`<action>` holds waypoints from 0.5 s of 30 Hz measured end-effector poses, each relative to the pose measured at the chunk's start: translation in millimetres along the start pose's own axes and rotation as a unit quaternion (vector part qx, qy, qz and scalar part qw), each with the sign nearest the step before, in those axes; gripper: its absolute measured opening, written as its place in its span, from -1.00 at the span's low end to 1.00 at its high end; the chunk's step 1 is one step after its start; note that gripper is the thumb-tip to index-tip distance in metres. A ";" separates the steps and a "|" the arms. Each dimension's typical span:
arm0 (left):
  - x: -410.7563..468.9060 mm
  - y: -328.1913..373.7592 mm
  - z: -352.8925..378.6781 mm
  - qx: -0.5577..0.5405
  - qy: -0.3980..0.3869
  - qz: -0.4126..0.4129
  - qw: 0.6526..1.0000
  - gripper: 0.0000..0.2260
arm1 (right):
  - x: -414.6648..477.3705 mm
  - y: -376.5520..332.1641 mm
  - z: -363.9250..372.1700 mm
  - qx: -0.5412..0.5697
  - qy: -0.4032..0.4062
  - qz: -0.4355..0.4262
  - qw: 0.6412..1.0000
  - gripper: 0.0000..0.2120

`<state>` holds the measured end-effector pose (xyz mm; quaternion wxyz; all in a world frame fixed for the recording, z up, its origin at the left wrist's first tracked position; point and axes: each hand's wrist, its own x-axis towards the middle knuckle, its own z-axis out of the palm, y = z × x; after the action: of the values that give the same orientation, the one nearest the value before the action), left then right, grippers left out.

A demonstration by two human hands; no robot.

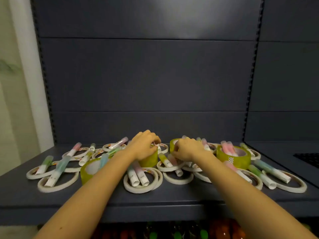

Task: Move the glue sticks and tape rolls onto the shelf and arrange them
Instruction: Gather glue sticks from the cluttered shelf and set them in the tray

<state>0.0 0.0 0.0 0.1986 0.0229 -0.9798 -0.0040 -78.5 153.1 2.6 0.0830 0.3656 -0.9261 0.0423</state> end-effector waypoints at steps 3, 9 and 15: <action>7.3 -5.3 6.3 0.012 -0.010 0.022 1.000 -0.74 | 10.2 -4.3 7.9 -0.008 -0.022 0.017 1.000 -0.58; 16.6 -8.6 10.7 0.022 -0.058 0.038 0.997 -0.72 | 23.2 -9.7 11.6 -0.033 -0.060 0.048 0.997 -0.51; 17.3 -4.6 15.6 0.027 -0.135 0.026 0.990 -0.68 | 26.6 -13.1 15.3 -0.015 -0.057 0.063 0.996 -0.49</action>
<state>-21.8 -5.4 -7.7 0.0640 0.0018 -0.9976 0.0249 -90.6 123.7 -7.2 0.0324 0.3069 -0.9511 0.0123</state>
